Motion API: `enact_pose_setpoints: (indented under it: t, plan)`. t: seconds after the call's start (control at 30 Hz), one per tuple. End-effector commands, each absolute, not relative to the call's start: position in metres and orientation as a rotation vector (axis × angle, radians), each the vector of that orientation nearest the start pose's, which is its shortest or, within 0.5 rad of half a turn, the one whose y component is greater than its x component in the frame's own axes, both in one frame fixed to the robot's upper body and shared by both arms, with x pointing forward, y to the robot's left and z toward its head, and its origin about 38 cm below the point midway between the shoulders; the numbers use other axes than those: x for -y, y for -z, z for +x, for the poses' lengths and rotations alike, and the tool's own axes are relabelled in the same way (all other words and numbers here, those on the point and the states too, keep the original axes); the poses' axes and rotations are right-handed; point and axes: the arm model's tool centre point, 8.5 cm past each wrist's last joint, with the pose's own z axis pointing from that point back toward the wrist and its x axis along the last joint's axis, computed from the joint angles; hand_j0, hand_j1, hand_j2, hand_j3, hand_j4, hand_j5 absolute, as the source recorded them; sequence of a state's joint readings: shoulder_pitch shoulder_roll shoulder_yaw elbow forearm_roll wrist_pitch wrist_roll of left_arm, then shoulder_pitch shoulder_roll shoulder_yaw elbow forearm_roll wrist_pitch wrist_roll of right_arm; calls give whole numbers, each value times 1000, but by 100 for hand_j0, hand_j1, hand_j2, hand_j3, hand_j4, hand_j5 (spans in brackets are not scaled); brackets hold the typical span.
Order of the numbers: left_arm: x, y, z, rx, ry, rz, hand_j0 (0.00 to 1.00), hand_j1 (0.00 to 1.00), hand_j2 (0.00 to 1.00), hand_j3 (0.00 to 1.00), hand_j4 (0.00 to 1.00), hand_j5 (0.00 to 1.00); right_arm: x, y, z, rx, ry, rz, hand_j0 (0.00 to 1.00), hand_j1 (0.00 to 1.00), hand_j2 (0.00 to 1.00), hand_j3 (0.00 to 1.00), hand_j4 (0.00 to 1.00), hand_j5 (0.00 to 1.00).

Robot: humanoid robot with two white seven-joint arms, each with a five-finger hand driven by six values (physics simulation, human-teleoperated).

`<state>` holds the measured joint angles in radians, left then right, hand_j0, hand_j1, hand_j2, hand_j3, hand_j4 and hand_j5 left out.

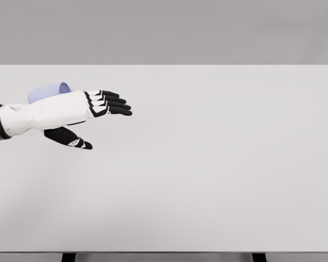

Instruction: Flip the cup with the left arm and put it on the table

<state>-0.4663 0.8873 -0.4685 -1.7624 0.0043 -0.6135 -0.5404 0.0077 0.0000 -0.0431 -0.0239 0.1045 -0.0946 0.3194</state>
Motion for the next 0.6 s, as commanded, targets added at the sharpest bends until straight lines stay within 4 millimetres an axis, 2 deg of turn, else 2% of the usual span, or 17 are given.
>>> enact_pose_setpoints:
  t: [0.0,0.2,0.23,0.27,0.33,0.37,0.4,0.43,0.47,0.5,0.57]
  plan:
    - [-267,-266,367,-2513,-2618,-51,100,100,100,100,100,100,244,260,11,96,-81,234,100,100,100,100,100,100]
    - [-279,-273,372,-2502,-2643,-122,100,100,100,100,100,100,245,260,10,93,-82,230,100,100,100,100,100,100]
    - [-284,-282,373,-2488,-2643,-164,100,100,100,100,100,100,245,260,10,93,-82,230,100,100,100,100,100,100]
    - [-299,-296,377,-2494,-2638,-265,100,100,100,100,100,100,245,260,10,93,-82,230,100,100,100,100,100,100]
    - [-330,-307,386,-2522,-2674,-394,100,100,100,100,100,100,245,260,10,93,-82,230,100,100,100,100,100,100]
    - [-365,-324,389,-2465,-2766,-558,100,100,100,100,100,100,245,260,10,93,-82,230,100,100,100,100,100,100]
    - [-378,-338,383,-2492,-2759,-577,100,100,100,100,100,100,245,260,10,93,-82,230,100,100,100,100,100,100]
    - [-401,-343,370,-2513,-2851,-564,100,100,100,100,100,100,245,260,10,93,-82,230,100,100,100,100,100,100]
    - [-417,-353,367,-2549,-2869,-687,100,100,100,100,100,100,245,260,10,93,-82,230,100,100,100,100,100,100]
    - [-432,-369,362,-2586,-2799,-840,100,100,100,100,100,100,245,260,10,93,-82,230,100,100,100,100,100,100]
    - [-432,-374,358,-2599,-2741,-841,100,100,100,100,100,100,245,260,10,93,-82,230,100,100,100,100,100,100]
